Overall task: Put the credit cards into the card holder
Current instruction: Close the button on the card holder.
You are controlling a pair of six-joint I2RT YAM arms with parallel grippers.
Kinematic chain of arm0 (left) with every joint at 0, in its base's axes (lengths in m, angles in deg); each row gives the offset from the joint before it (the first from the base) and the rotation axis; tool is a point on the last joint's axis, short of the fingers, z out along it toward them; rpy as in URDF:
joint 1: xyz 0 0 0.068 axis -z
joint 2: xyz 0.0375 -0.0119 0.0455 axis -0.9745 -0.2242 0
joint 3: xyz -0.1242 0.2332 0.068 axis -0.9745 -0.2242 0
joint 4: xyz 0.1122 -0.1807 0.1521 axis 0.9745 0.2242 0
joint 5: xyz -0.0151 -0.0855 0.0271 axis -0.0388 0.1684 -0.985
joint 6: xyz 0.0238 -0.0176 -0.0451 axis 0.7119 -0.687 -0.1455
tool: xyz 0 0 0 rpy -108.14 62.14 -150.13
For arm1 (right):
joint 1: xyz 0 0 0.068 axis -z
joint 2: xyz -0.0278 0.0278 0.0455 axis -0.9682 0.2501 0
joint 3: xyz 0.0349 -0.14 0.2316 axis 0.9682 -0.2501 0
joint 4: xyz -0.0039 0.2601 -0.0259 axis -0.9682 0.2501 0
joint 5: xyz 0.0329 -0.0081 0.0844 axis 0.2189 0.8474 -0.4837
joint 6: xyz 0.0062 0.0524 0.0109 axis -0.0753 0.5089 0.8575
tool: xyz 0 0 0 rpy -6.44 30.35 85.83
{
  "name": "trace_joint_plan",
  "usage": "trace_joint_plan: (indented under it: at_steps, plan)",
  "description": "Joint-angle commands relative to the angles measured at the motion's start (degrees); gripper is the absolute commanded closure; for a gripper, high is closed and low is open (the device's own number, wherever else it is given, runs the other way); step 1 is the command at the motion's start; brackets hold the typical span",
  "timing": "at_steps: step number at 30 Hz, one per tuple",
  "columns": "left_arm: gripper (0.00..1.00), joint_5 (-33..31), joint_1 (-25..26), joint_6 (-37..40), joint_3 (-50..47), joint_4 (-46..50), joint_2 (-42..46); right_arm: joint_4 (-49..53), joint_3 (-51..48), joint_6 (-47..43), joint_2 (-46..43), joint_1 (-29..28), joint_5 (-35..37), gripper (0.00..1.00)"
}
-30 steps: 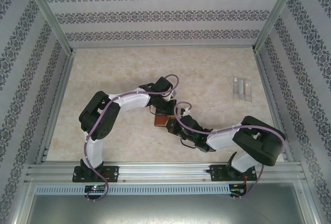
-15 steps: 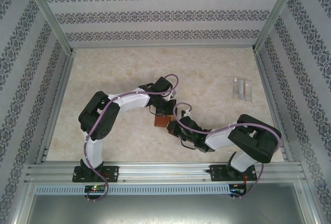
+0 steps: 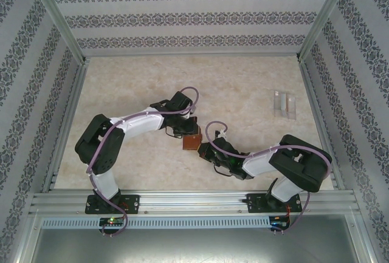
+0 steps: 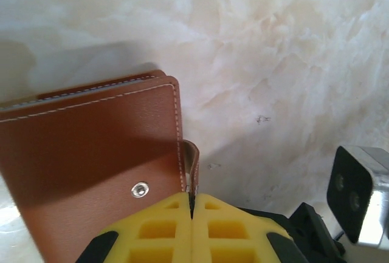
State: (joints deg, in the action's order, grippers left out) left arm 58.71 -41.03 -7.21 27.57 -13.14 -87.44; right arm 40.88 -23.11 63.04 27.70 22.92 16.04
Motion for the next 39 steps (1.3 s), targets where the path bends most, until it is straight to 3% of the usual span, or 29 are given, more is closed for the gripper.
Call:
trace_joint_plan:
  at_steps: [1, 6, 32, 39]
  plan:
    - [1.0, -3.7, -0.8, 1.3, -1.2, 1.0, 2.1, 3.5, -1.6, 0.5, -0.9, 0.7, 2.1, 1.0]
    - [1.0, -4.9, -1.1, 1.7, -2.3, -0.8, 0.9, 3.9, -1.9, 0.4, -1.4, 0.7, 2.6, 1.0]
    - [1.0, 3.3, -0.8, -2.1, -7.7, -10.1, -2.7, 6.0, 0.3, -0.4, -1.4, 0.9, 1.7, 1.0]
    - [1.0, 1.5, -0.9, -1.5, -6.4, -8.0, -3.6, 6.5, -0.6, -0.6, -2.9, 0.8, 2.5, 1.0]
